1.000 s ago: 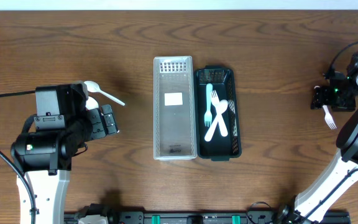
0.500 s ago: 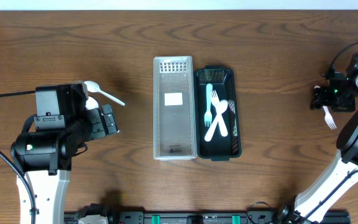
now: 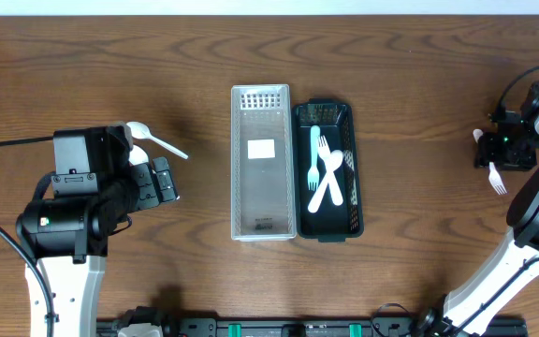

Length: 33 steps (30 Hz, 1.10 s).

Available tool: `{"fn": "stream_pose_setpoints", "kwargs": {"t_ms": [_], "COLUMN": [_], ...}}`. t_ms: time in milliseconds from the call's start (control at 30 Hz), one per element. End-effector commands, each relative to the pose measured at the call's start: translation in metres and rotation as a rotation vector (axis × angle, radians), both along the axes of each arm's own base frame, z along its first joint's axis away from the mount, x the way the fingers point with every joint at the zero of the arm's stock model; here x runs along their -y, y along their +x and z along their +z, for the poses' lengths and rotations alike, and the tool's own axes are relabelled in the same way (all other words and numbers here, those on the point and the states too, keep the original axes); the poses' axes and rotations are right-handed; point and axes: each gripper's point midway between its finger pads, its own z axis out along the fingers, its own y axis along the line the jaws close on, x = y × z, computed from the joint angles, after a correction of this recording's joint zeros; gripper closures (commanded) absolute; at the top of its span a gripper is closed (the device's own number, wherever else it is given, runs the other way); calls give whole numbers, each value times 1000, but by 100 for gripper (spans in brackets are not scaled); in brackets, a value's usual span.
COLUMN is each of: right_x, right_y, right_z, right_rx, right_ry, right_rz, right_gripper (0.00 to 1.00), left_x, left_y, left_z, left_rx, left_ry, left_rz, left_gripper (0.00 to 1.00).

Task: Pack container
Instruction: 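Move the right gripper to the last white fork and grasp it, then carry the fork into the black basket and release it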

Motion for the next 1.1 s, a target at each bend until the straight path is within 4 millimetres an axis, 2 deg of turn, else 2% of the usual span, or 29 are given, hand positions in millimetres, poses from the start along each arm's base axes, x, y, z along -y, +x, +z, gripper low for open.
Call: {"fn": "stream_pose_setpoints", "kwargs": {"t_ms": [0,367,767,867,967,1067], "right_x": [-8,-8,-8,-8,-11,-16], "right_y": [-19,-18,-13,-10,-4,10], "right_z": [-24,-24,-24,-22,-12,11], "right_rx": [-64,-60,-39,-31,-16,26], "right_ry": [62,59,64,64,63,46], "right_rz": [-32,-53,-103,-152,-191,-196], "right_gripper": [56,78,91,98,99,99], "left_x": [-3,-3,-3,-3,-3,-3], "left_y": [1,1,1,1,1,1], "left_z": [4,4,4,4,4,4], "left_rx": [10,10,10,10,10,10], "left_ry": [8,9,9,9,8,8], "left_rz": [8,8,8,8,8,8], "left_gripper": [2,2,2,2,2,2]}}
